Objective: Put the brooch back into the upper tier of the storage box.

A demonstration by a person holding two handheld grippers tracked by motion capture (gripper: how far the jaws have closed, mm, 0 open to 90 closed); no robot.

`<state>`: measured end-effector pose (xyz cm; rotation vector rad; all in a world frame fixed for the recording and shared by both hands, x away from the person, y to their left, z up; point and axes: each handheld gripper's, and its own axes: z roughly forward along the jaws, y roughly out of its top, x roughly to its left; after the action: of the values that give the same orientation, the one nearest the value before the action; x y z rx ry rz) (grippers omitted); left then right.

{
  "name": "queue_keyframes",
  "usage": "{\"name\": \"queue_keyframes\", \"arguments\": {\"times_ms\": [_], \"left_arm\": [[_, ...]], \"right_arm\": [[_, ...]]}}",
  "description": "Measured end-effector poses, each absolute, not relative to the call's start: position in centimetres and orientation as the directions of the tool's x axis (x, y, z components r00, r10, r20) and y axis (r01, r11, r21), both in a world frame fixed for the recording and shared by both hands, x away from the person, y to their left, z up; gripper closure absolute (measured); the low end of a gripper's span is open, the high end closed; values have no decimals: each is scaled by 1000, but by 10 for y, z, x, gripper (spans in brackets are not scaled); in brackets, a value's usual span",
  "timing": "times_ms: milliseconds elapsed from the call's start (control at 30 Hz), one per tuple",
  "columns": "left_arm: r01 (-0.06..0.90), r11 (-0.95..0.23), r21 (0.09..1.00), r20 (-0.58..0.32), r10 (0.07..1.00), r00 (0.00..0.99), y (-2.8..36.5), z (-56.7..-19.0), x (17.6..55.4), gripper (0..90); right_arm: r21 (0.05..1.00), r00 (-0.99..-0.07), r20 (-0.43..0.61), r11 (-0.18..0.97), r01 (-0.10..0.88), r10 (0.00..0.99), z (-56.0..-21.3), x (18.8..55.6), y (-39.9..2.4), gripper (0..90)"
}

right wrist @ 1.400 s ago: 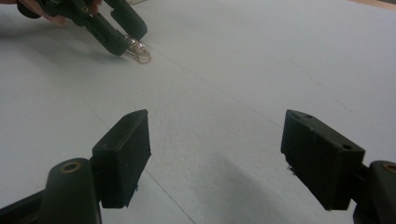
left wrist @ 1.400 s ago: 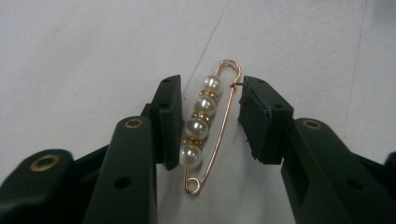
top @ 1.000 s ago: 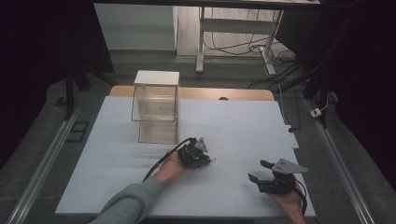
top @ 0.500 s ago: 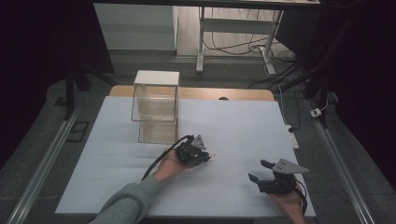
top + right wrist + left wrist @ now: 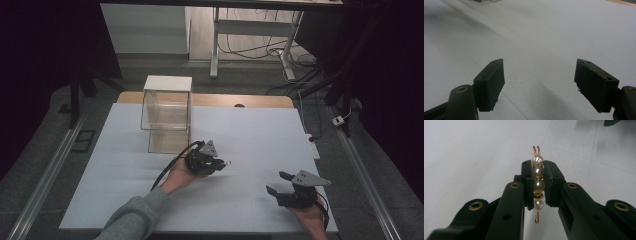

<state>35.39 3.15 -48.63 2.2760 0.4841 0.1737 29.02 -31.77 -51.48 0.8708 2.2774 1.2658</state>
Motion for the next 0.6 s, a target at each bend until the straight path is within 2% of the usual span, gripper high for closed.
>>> {"name": "queue_keyframes", "arguments": {"times_ms": [600], "left_arm": [[279, -584, 763, -29, 400, 916, 42, -470, 350, 795]], "right_arm": [[856, -727, -42, 399, 327, 686, -514, 290, -319, 238]]}}
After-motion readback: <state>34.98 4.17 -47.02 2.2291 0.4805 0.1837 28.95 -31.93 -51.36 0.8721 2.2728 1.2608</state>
